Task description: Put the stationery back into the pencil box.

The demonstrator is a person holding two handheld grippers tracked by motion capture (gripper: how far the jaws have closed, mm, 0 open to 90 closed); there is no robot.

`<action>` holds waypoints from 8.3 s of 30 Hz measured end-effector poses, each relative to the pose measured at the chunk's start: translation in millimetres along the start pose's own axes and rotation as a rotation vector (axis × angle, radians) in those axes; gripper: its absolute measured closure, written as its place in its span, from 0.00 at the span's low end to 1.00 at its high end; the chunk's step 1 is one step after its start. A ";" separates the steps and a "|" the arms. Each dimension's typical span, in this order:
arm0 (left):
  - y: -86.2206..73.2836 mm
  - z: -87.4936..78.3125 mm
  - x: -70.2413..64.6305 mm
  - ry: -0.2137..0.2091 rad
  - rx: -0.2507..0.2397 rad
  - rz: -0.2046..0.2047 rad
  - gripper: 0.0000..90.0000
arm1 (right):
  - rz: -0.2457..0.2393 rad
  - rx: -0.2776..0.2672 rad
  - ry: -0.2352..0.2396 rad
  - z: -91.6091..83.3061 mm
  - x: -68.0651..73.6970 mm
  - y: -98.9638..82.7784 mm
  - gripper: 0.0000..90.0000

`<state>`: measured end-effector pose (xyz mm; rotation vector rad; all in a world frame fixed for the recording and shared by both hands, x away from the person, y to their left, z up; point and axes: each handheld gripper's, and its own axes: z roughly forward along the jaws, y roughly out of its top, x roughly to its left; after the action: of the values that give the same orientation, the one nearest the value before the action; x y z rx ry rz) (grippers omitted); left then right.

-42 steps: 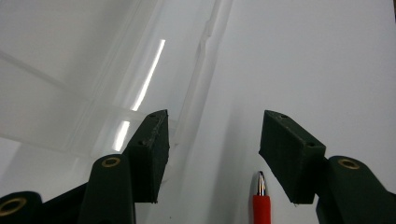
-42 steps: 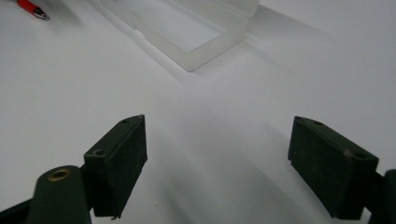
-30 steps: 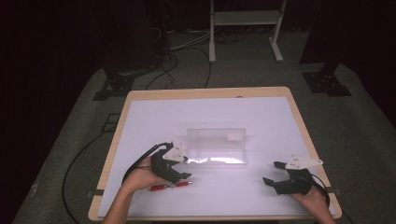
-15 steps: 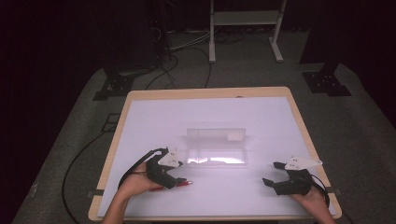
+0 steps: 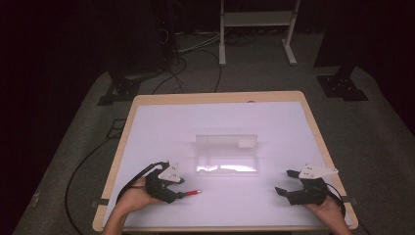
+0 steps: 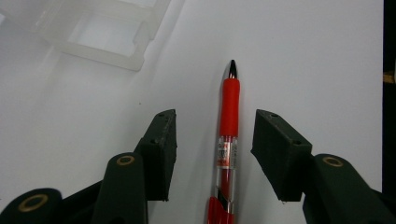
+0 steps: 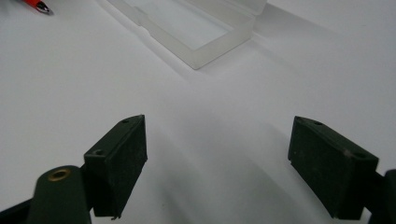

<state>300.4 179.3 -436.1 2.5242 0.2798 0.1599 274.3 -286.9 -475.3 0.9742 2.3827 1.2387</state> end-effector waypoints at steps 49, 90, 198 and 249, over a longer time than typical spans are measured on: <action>1.8 -6.7 -0.2 -0.017 0.018 0.055 0.88 | 0.004 -0.006 0.004 -1.3 -1.7 -0.6 0.21; 63.0 -15.3 33.8 -0.004 0.001 0.093 0.88 | 0.012 -0.013 -0.001 -4.1 -4.8 -2.0 0.21; 159.6 93.2 66.8 -0.070 0.036 0.179 0.88 | 0.003 -0.018 0.012 -6.3 -3.6 -1.9 0.21; 149.3 118.8 67.1 -0.083 0.071 0.150 0.85 | 0.003 -0.016 0.011 -7.1 -2.7 -2.9 0.21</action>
<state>410.9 10.1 -444.8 2.6150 0.0637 0.1055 271.3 -294.2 -473.6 0.9688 2.3770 1.2658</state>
